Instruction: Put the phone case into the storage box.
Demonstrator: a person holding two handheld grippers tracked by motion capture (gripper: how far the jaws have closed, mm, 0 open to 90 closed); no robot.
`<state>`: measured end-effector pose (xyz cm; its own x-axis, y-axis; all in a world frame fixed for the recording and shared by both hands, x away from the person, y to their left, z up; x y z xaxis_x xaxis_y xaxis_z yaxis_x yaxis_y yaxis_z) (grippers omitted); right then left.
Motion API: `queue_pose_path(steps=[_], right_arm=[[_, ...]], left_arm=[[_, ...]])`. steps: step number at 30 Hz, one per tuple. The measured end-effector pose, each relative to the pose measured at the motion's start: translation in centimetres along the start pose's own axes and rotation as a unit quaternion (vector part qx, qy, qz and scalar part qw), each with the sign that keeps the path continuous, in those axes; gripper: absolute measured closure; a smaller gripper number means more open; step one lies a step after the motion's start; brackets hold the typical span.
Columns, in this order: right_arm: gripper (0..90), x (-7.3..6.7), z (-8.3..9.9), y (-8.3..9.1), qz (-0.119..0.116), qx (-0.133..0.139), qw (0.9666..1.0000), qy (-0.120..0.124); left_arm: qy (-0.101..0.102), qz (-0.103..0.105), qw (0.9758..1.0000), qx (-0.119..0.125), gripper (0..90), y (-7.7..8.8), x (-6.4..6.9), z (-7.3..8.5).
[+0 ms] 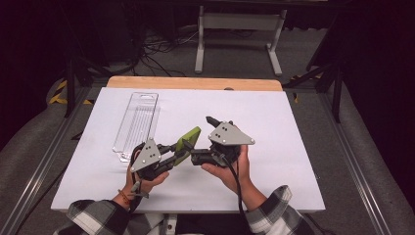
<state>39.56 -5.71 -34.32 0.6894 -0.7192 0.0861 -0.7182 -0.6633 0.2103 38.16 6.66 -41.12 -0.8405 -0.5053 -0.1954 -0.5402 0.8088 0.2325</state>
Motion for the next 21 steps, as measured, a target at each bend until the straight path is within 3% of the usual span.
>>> queue_pose_path(steps=[12, 21], right_arm=[[9.3, 0.9, -1.0, 1.0, 0.009, 0.015, 0.9998, 0.002], [9.6, 1.4, -0.5, 1.1, 0.008, 0.001, 0.9999, 0.006]], left_arm=[[-0.010, 0.006, 0.9999, -0.009, 77.8, -0.4, 0.5, 0.5], [-0.009, -0.001, 0.9999, -0.006, 77.8, 0.1, -0.1, 0.3]])
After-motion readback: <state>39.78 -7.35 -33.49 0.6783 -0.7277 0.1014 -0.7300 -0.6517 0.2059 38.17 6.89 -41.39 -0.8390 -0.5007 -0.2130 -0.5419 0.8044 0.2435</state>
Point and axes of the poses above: each handheld gripper's, and its own axes: y roughly backward along the jaws, z roughly out of its underside, x roughly to its right, the point moved 7 cm from there along -y, roughly forward along the jaws, and after that the axes turned 4 degrees about -y, right-handed, at the moved point
